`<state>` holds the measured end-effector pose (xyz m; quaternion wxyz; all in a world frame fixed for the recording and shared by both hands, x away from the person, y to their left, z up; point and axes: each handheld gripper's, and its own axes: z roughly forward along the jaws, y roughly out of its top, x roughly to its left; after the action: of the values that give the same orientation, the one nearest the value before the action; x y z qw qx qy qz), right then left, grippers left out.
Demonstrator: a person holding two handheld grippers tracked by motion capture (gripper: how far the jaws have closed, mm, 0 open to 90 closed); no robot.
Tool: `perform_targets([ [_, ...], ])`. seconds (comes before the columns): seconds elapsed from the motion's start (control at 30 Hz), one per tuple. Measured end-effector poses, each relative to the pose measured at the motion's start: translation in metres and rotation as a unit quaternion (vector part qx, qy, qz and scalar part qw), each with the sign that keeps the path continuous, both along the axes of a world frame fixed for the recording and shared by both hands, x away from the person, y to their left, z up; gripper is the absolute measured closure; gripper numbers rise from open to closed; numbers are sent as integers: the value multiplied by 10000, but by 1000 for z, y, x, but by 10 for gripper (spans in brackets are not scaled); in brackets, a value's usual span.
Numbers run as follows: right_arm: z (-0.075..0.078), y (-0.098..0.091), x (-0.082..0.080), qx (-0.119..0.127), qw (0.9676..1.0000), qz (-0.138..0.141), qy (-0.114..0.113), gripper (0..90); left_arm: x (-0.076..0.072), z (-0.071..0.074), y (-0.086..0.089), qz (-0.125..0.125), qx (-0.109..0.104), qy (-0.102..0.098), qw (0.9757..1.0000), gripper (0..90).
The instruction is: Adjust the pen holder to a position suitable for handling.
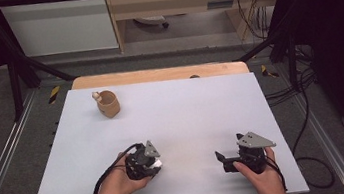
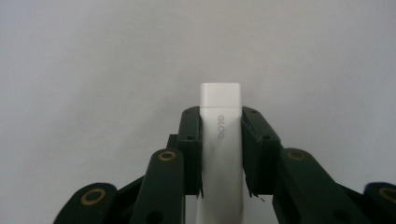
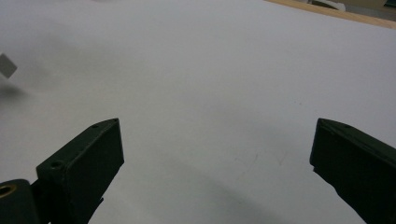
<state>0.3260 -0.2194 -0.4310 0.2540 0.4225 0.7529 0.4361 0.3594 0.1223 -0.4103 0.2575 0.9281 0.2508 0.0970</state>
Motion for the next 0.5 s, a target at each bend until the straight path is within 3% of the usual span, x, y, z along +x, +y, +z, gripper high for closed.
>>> perform_targets([
  [0.1, 0, 0, 0, -1, 10000, -5, 0, 31, 9, 3, 12, 271, -356, -213, 9988, 712],
  [0.23, 0, 0, 0, -7, 10000, 4, -5, 32, 20, 7, 25, 603, -632, -569, 9945, 712],
  [0.4, 0, 0, 0, -2, 10000, -11, 1, 32, 32, 11, 36, 811, -810, -655, 9912, 712],
  [0.5, 0, 0, 0, 3, 10000, -5, 0, 32, 39, 15, 44, 983, -1001, -819, 9867, 712],
])
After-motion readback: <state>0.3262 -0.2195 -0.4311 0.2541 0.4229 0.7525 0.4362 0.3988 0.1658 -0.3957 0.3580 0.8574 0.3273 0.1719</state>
